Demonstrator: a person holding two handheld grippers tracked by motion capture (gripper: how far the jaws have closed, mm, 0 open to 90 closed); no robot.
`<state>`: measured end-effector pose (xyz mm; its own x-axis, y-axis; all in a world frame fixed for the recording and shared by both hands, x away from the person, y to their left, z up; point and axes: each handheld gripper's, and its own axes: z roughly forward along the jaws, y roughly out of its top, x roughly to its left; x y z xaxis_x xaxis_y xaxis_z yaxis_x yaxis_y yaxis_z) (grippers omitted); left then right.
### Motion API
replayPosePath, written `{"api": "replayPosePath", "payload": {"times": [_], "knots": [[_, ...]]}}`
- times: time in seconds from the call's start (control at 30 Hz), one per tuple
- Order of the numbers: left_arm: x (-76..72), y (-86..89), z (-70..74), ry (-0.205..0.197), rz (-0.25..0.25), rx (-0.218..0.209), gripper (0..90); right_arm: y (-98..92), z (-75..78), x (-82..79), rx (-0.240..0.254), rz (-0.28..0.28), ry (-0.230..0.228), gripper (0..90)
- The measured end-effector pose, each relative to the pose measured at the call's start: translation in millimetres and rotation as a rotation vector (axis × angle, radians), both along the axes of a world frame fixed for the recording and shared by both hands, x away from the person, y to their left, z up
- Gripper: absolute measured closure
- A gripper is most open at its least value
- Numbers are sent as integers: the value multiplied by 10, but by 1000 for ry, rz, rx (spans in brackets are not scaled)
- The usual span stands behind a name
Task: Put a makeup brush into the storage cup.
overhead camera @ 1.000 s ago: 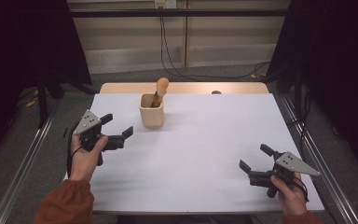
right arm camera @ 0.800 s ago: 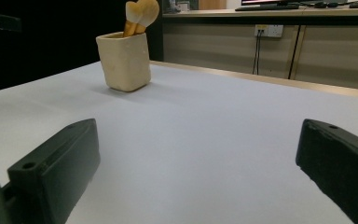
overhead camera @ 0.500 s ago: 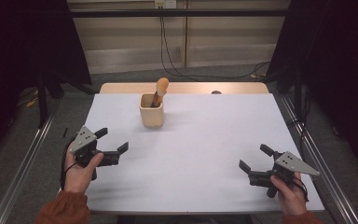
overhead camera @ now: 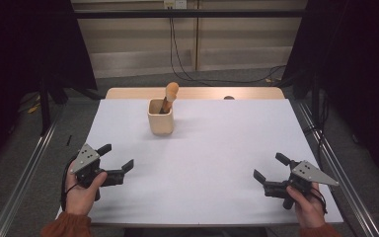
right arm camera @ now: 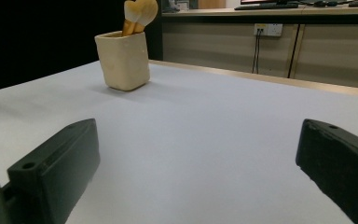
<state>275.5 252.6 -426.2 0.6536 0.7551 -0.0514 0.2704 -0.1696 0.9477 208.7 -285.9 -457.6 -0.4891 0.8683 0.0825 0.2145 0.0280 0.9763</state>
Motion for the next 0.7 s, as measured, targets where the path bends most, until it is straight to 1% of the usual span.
{"api": "replayPosePath", "payload": {"times": [0.07, 0.17, 0.27, 0.4, 0.47, 0.57, 0.7], "knots": [[-33, 8, -7, -5, -2, 4, 32, 1, 1, -4, 1, 1, 0, 0], [-82, 12, -19, -2, -4, 3, 32, 1, 3, -7, 4, -2, -1, 0], [-126, 26, -36, 2, 16, -2, 32, 1, 2, -5, -2, 0, -3, 0], [-190, 57, -46, 3, 24, -8, 32, 2, 3, -9, 2, 0, -2, 0], [-230, 66, -63, 14, 25, -8, 32, -3, 6, -12, 4, 0, -3, 0], [-278, 66, -84, 29, 15, 9, 32, 1, 4, -10, 1, 1, -2, 0], [-334, 67, -101, 37, 3, 12, 31, 2, 5, -12, 1, 3, -5, 0]]}}
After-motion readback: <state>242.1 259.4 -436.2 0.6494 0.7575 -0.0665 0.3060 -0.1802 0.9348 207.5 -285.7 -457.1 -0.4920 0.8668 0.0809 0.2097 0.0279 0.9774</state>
